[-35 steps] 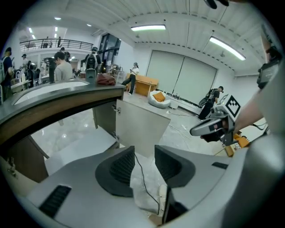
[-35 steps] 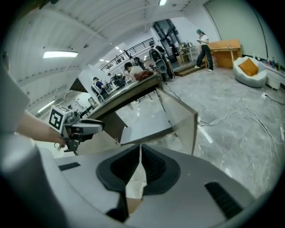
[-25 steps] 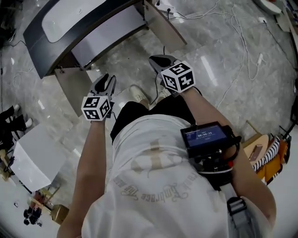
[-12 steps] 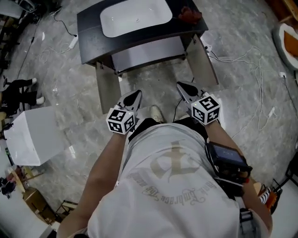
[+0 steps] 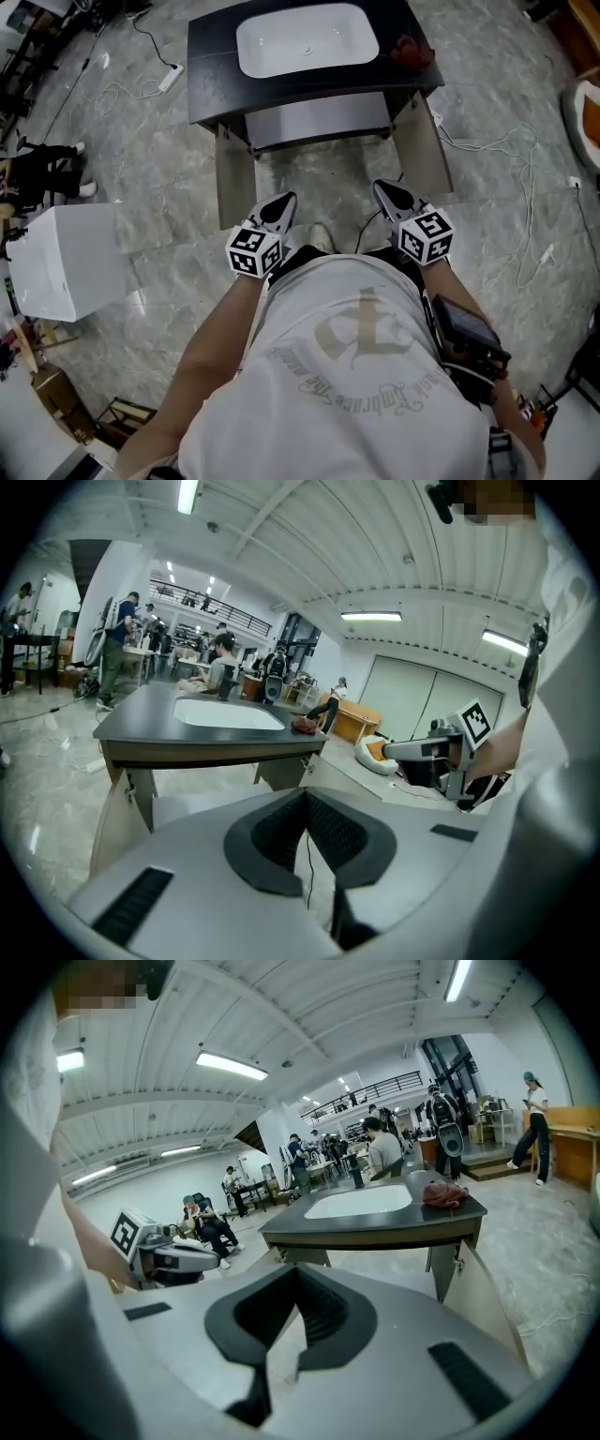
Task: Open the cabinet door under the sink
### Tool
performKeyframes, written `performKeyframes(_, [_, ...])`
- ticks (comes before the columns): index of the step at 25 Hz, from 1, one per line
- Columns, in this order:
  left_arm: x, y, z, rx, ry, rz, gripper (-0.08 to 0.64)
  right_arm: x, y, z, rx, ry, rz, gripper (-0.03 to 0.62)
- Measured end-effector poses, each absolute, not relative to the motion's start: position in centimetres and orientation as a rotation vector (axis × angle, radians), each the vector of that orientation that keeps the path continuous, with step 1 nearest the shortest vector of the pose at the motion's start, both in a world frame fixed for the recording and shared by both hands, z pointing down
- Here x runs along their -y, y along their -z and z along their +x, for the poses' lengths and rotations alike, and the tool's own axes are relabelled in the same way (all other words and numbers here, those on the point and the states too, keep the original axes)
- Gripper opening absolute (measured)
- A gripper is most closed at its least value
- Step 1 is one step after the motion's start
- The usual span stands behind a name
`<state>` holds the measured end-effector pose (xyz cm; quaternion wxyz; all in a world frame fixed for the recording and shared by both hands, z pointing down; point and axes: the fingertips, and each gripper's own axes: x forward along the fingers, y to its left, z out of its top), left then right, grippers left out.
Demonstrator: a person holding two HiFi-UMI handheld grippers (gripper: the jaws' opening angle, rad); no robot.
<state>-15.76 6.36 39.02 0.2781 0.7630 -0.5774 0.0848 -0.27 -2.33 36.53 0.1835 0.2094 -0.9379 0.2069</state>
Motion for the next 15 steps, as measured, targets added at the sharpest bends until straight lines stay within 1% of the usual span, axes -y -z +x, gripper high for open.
performKeyframes(15, [-6.3, -38.6, -14.3, 1.469, -0.186, 2.124, 0.009, 1.2, -36.5, 0.5, 2.604, -0.544, 0.647, 0.014])
